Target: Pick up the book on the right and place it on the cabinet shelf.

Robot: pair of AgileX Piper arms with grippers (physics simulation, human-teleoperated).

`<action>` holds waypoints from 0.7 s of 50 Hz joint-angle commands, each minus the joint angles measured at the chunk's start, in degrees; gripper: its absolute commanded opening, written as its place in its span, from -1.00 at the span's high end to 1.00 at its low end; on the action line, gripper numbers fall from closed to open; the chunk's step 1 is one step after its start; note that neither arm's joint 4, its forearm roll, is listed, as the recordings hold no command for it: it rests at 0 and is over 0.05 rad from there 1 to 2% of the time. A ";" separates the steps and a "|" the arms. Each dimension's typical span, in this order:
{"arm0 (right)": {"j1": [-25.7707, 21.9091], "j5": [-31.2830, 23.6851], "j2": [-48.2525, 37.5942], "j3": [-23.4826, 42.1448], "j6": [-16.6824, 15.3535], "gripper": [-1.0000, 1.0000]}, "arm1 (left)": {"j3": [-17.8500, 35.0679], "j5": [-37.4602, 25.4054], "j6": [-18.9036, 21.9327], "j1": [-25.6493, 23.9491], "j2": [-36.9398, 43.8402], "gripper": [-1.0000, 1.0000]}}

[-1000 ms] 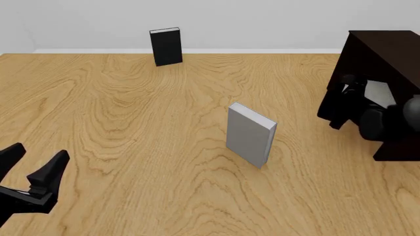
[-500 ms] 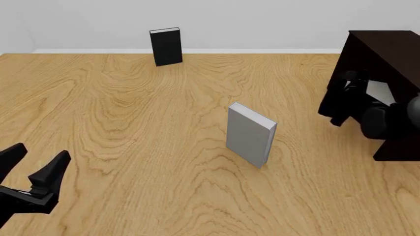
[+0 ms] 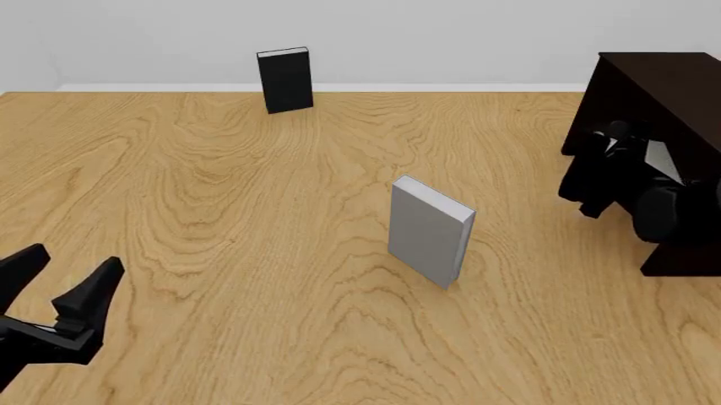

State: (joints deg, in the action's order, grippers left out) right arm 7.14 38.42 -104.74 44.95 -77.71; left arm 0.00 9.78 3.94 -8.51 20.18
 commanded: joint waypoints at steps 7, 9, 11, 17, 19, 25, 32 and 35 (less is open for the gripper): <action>0.97 0.68 0.71 -0.89 -0.27 -1.00 | 0.00 -0.67 0.07 -0.08 -0.61 -1.00; 1.16 0.52 0.83 -0.80 0.13 -1.00 | 0.00 -0.78 0.06 0.02 -0.78 -1.00; 1.40 1.01 0.70 -1.03 -0.34 -1.00 | 0.00 -0.67 0.16 0.00 -0.56 -1.00; 1.85 0.79 0.97 -0.97 0.23 -1.00 | 0.00 -0.22 0.02 0.00 -0.08 -1.00; 2.17 1.07 0.55 -1.37 -0.18 -1.00 | 0.00 -0.37 0.22 -0.01 -0.19 -1.00; 2.56 0.36 0.33 -0.52 0.25 -1.00 | 0.00 -0.67 0.17 -0.07 -0.45 -1.00; 3.20 0.12 -0.81 0.47 0.15 -1.00 | 0.00 -1.56 0.28 0.09 -1.37 -1.00; 3.78 -0.03 -0.84 0.84 0.27 -1.00 | 0.00 -1.87 0.18 0.07 -1.72 -1.00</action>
State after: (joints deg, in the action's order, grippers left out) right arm 7.88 38.60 -104.39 44.44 -77.45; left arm 0.00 8.68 4.15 -8.50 19.23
